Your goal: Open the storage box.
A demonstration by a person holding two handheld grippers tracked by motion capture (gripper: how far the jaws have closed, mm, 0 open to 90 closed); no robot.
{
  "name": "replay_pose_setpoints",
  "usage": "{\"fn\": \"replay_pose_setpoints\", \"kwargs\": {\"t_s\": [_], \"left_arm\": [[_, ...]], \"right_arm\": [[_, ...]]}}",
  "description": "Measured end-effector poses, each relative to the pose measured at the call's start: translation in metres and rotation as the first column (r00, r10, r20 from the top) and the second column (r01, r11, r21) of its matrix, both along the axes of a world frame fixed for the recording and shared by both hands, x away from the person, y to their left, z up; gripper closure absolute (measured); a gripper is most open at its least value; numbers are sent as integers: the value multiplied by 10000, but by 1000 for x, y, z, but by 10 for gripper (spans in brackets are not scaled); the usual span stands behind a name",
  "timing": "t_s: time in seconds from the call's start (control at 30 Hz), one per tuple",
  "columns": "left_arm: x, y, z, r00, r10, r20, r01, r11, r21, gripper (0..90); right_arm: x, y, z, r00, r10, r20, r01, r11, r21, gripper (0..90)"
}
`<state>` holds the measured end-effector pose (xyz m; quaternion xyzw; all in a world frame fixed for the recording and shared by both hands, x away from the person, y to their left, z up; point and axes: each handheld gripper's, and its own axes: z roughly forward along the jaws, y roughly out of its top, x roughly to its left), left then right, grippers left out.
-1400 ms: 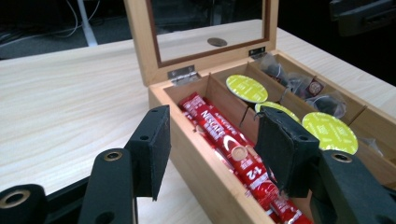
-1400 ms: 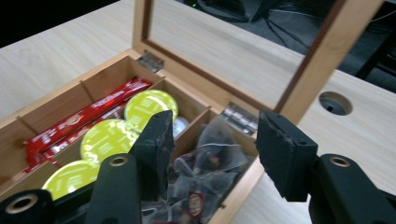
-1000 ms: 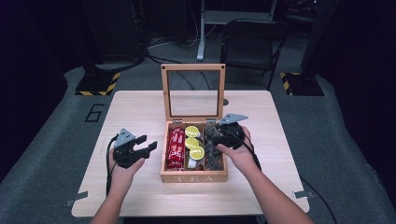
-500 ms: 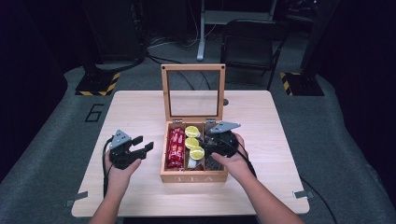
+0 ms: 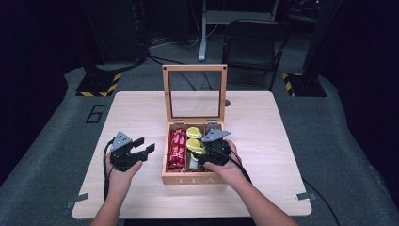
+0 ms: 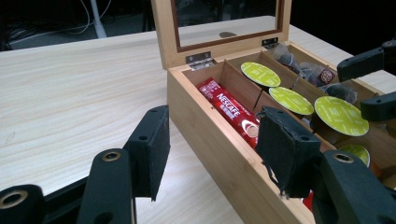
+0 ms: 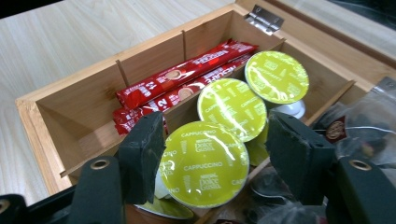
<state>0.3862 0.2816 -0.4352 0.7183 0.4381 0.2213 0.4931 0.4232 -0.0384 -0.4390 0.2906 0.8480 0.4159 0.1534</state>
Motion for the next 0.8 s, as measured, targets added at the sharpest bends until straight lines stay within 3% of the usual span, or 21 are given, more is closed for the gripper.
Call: {"fn": "replay_pose_setpoints", "kwargs": {"t_s": [0.27,0.8], "left_arm": [[0,0,0,10000,-8,-10,8,10000,-91,443],[0,-2,-1,10000,-50,-67,49,9998,-169,443]], "right_arm": [[4,8,-9,9990,158,-419,-164,9998,-131,328],[5,13,-14,9991,298,-309,-315,9980,-555,307]]}}
